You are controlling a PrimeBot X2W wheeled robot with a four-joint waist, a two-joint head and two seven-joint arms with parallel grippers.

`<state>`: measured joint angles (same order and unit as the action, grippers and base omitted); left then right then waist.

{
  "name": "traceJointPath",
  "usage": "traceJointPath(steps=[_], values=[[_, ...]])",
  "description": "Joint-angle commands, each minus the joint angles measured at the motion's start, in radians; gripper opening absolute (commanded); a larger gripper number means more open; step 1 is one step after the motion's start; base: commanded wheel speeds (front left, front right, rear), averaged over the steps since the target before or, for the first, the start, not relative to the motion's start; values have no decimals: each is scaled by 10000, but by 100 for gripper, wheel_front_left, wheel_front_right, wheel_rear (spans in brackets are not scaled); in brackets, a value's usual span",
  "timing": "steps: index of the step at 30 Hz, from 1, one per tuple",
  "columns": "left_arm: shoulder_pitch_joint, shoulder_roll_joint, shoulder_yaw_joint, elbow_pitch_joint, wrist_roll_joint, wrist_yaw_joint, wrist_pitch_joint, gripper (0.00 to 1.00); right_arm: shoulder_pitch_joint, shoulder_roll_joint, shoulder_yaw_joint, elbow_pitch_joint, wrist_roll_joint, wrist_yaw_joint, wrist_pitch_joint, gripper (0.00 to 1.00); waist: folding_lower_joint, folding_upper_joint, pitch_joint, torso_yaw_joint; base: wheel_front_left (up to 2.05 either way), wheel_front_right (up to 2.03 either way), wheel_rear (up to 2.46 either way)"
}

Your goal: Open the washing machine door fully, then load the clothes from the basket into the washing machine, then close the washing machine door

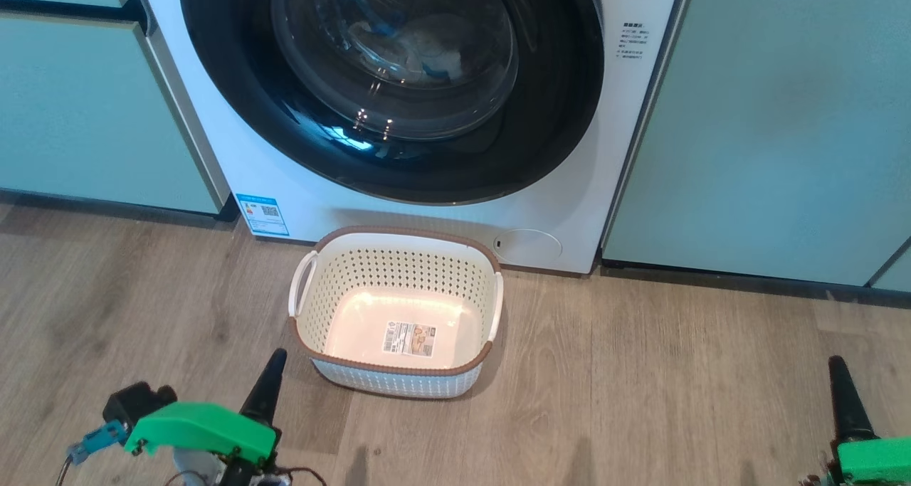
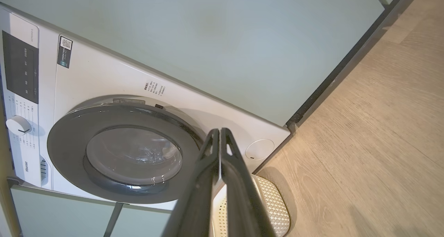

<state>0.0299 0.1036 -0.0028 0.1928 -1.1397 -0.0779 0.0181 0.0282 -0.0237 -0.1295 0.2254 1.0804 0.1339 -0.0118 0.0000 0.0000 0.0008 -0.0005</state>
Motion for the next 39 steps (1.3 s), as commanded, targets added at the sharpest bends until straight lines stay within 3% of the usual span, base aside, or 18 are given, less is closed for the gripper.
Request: traceJointPath(steps=[1, 39], values=[[-660, 16, 311, -241, -234, -94, 31, 0, -601, -183, 86, -260, 265, -21, 94, 0, 0, 0, 1, 0, 0, 0, 0], [-1269, -419, 999, 411, -4053, -462, 782, 0, -1248, -253, 146, 126, 4530, -31, 1077, 0, 0, 0, 20, 4, 0, 0, 0]])
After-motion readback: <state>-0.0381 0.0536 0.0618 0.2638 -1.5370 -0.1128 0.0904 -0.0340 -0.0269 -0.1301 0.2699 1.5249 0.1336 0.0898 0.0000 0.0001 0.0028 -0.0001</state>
